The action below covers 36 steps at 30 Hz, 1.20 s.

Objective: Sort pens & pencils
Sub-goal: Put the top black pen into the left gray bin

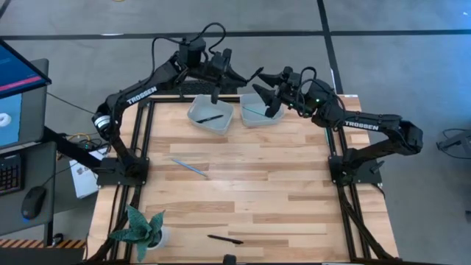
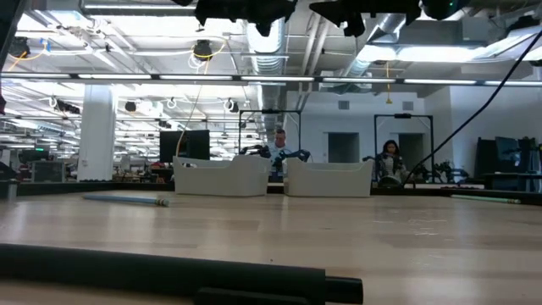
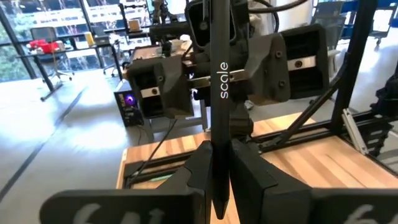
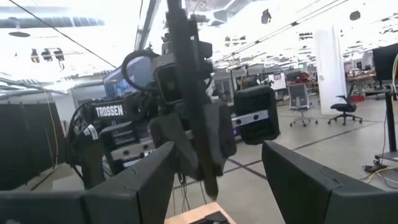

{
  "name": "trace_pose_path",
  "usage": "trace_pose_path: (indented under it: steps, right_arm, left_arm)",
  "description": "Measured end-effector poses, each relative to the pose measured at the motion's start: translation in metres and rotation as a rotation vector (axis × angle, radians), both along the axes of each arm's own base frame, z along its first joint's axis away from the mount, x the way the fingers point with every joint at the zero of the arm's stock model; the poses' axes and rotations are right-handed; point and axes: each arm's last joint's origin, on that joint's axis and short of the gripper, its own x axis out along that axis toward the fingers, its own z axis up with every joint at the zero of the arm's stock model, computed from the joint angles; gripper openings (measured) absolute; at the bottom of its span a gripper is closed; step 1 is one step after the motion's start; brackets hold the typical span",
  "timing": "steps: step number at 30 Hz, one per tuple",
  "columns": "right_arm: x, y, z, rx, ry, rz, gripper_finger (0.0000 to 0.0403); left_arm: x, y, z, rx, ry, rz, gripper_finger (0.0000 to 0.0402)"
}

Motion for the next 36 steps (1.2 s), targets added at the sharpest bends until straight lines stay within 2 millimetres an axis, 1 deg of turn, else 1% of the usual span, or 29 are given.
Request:
trace_pose_path:
  steps: [9,18,21,26,36]
  right_arm:
    - [0.000,0.003,0.003,-0.016,-0.034,0.014,0.0260]
    - [0.005,0.017,0.006,-0.025,-0.055,0.069,0.0259]
    - [0.005,0.020,0.006,-0.029,-0.064,0.079,0.0251]
    - [0.005,0.020,0.007,-0.029,-0.066,0.081,0.0213]
    - [0.005,0.020,0.007,-0.029,-0.066,0.080,0.0109]
  left_arm:
    - [0.007,-0.009,0.001,0.021,-0.004,0.020,0.0027]
    - [0.011,-0.014,0.000,0.025,-0.001,0.035,0.0027]
    - [0.013,-0.017,0.001,0.028,-0.005,0.028,0.0027]
    - [0.015,-0.020,0.001,0.031,-0.009,0.019,0.0027]
    - [0.017,-0.025,0.001,0.031,-0.009,0.005,0.0027]
